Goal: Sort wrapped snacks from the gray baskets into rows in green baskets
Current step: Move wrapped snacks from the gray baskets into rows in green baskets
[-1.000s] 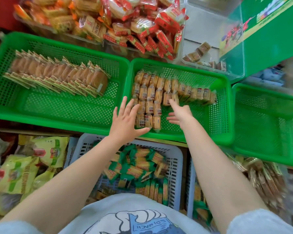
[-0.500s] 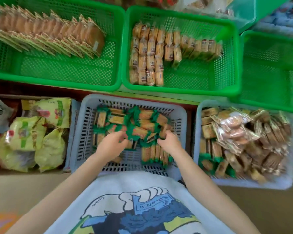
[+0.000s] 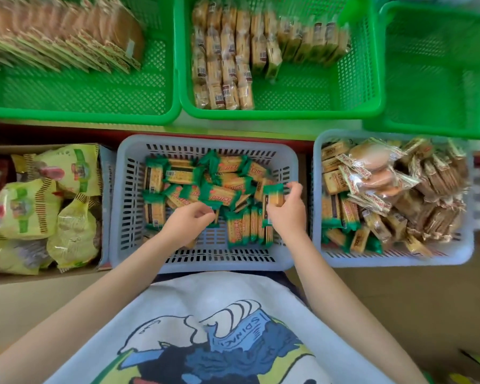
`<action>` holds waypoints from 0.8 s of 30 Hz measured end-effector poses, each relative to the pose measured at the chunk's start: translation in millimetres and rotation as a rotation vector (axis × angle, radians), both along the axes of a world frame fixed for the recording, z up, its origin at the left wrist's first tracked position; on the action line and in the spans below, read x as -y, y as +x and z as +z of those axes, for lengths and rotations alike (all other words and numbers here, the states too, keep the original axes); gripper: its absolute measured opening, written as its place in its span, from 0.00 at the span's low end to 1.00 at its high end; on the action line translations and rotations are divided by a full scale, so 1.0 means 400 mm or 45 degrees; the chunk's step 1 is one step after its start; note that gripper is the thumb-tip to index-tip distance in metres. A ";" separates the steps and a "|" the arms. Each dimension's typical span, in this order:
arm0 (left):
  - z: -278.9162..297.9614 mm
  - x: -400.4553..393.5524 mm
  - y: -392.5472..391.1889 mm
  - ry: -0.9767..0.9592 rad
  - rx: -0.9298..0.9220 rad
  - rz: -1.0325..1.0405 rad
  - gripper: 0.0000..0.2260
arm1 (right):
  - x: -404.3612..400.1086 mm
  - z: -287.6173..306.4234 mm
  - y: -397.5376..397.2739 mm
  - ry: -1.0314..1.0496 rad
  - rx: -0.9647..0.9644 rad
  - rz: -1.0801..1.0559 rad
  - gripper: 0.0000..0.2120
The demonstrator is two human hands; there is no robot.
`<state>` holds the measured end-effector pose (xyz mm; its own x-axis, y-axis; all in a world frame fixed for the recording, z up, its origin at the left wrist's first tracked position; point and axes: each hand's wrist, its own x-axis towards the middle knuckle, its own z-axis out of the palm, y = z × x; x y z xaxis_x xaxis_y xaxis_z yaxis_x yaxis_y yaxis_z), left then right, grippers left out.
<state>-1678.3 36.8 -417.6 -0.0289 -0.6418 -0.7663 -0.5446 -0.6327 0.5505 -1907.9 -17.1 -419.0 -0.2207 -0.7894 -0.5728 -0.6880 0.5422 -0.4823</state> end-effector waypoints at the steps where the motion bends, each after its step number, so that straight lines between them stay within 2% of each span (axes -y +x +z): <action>1: 0.003 0.009 -0.014 0.054 -0.154 0.102 0.18 | 0.005 0.026 0.012 0.039 0.196 -0.054 0.21; 3: 0.008 0.019 -0.044 0.200 -0.460 0.346 0.23 | 0.005 0.057 0.037 0.183 0.481 -0.023 0.15; 4: 0.007 0.020 -0.054 0.245 -0.529 0.451 0.23 | 0.001 0.059 0.046 0.219 0.529 0.029 0.12; 7: -0.005 0.015 -0.052 0.257 -0.481 0.623 0.16 | -0.021 0.020 0.039 0.168 0.335 0.061 0.07; 9: -0.024 0.003 -0.027 0.270 -0.414 0.657 0.21 | -0.044 -0.030 0.009 0.191 0.078 0.046 0.12; 11: -0.046 -0.014 0.002 0.288 -0.378 0.654 0.23 | -0.073 -0.082 -0.016 0.280 -0.126 0.120 0.21; 13: -0.065 -0.031 0.025 0.303 -0.365 0.633 0.20 | -0.109 -0.136 -0.021 0.375 -0.156 0.192 0.32; 15: -0.078 -0.045 0.039 0.315 -0.351 0.615 0.19 | -0.139 -0.178 -0.011 0.419 -0.076 0.176 0.41; 18: -0.091 -0.061 0.048 0.319 -0.337 0.590 0.17 | -0.149 -0.231 -0.006 0.411 -0.073 0.060 0.47; 20: -0.095 -0.065 0.049 0.333 -0.313 0.568 0.17 | -0.140 -0.242 -0.003 0.402 -0.084 0.010 0.44; 24: -0.084 -0.066 0.036 0.352 -0.315 0.587 0.20 | -0.133 -0.232 0.002 0.320 -0.091 0.001 0.30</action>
<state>-1664.0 63.1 -451.1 0.0062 -0.4084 -0.9128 -0.0557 -0.9115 0.4074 -1906.9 36.1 -511.9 -0.2668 -0.6242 -0.7343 -0.7160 0.6384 -0.2825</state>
